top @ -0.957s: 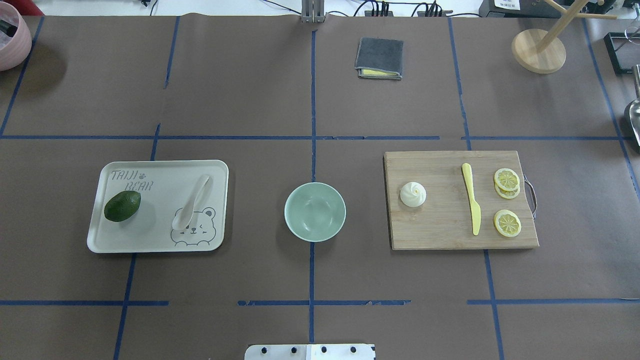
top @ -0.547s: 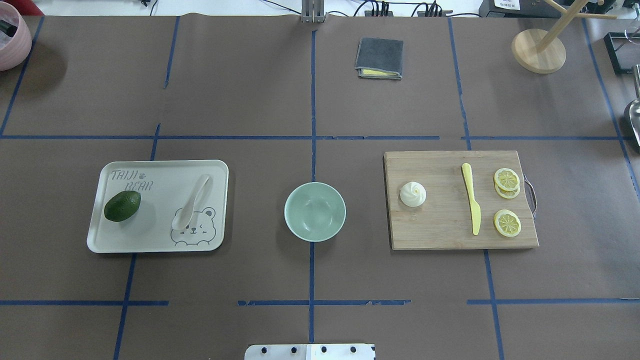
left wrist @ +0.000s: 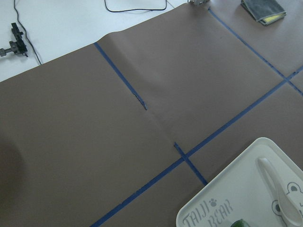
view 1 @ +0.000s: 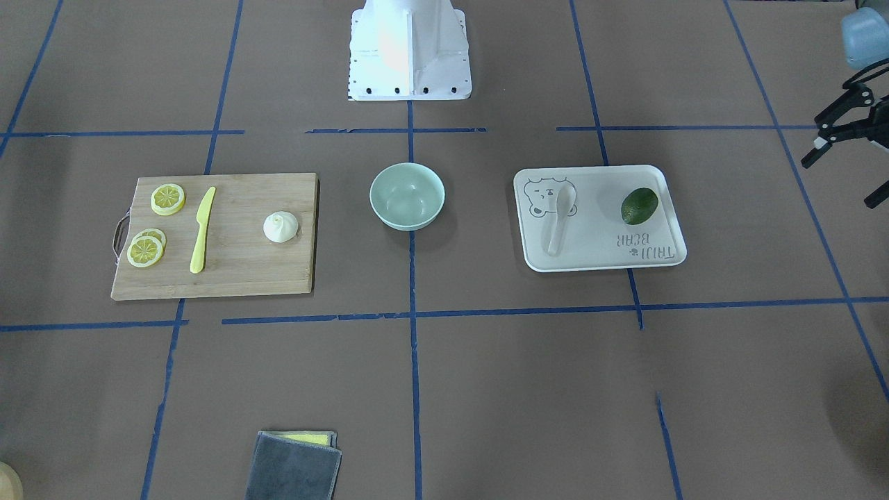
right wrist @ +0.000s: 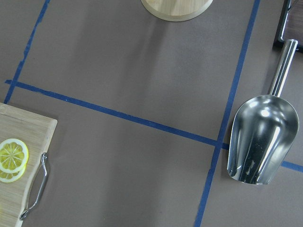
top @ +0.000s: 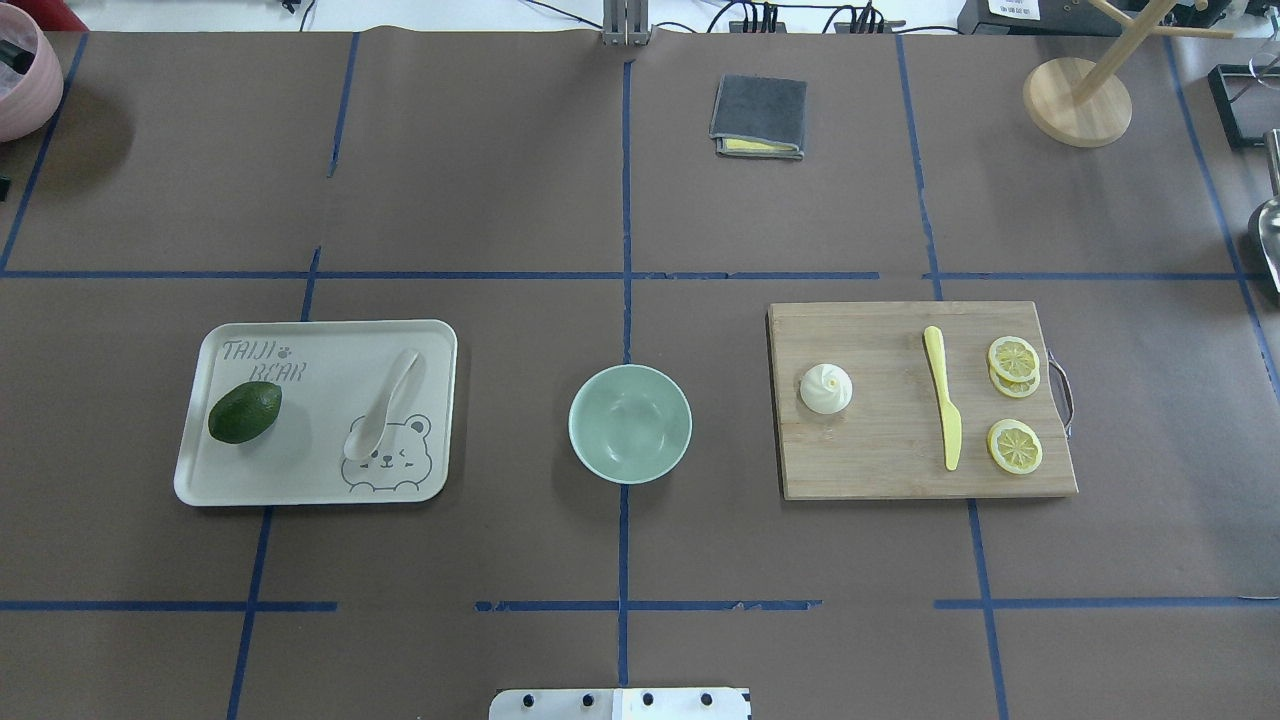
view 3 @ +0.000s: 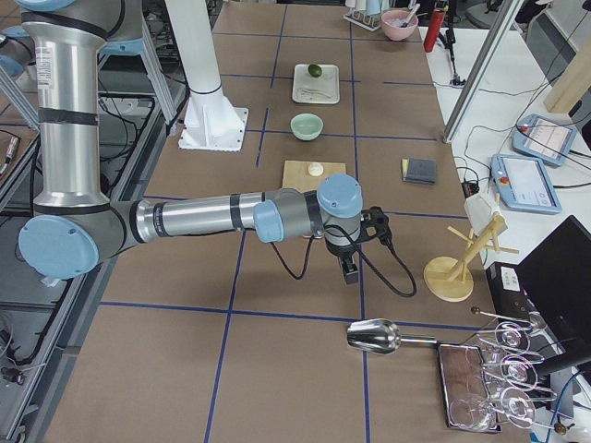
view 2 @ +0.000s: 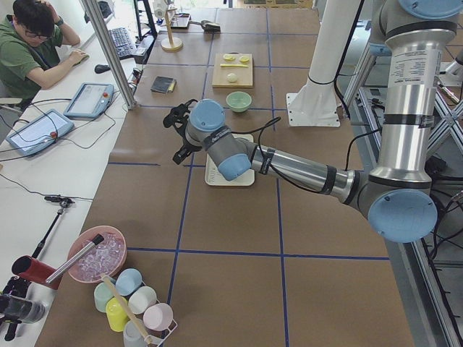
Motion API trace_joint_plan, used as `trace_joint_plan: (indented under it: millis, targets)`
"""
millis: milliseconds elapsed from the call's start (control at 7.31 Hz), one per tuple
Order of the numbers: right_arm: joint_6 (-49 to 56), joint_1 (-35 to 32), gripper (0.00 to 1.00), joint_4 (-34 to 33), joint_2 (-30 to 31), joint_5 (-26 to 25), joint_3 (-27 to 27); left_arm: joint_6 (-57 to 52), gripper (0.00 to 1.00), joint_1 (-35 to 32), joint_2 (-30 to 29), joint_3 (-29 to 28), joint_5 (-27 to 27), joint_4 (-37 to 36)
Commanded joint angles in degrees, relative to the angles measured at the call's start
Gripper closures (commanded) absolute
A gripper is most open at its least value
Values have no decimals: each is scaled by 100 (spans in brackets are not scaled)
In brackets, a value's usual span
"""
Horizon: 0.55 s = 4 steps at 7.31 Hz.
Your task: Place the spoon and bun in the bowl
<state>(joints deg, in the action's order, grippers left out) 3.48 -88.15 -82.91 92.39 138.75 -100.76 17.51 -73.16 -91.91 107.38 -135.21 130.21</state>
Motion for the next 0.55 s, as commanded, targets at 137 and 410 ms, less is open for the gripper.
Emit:
trace_joint_plan:
  millis: [137, 410]
  targets:
    - [-50, 0, 0, 64, 24, 126, 3, 1759, 0, 2116, -597, 125, 2018, -528]
    - [-50, 0, 0, 64, 51, 126, 3, 2762, 0, 3015, -810, -163, 2724, -752]
